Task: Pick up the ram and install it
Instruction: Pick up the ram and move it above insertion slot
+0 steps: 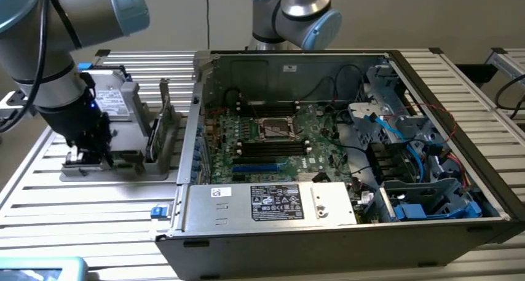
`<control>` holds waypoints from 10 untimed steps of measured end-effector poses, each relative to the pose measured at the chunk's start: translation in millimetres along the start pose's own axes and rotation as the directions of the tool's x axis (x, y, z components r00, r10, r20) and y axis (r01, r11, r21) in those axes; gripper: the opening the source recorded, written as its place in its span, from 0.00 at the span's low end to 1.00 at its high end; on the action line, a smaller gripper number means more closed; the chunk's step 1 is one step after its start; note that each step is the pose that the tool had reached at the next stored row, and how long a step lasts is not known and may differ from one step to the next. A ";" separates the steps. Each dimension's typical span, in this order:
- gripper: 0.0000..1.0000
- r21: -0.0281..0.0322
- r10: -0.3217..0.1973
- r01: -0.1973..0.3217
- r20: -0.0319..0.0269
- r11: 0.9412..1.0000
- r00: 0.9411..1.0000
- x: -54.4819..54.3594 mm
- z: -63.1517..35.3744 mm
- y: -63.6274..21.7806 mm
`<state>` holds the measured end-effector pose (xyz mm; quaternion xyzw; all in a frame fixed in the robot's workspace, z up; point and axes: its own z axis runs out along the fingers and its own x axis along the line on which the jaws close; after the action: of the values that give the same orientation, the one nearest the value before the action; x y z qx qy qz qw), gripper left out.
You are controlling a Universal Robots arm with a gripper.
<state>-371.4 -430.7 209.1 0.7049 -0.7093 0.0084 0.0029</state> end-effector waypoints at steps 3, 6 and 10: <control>0.12 0.001 0.000 0.000 0.000 1.000 1.000 0.2 -13.1 -0.1; 0.12 0.003 0.000 0.000 0.000 1.000 1.000 0.5 -24.1 -0.3; 0.12 0.006 0.000 0.000 0.000 1.000 1.000 0.7 -38.9 -0.4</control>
<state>-371.4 -430.8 248.1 0.7049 -0.7092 0.0106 0.0007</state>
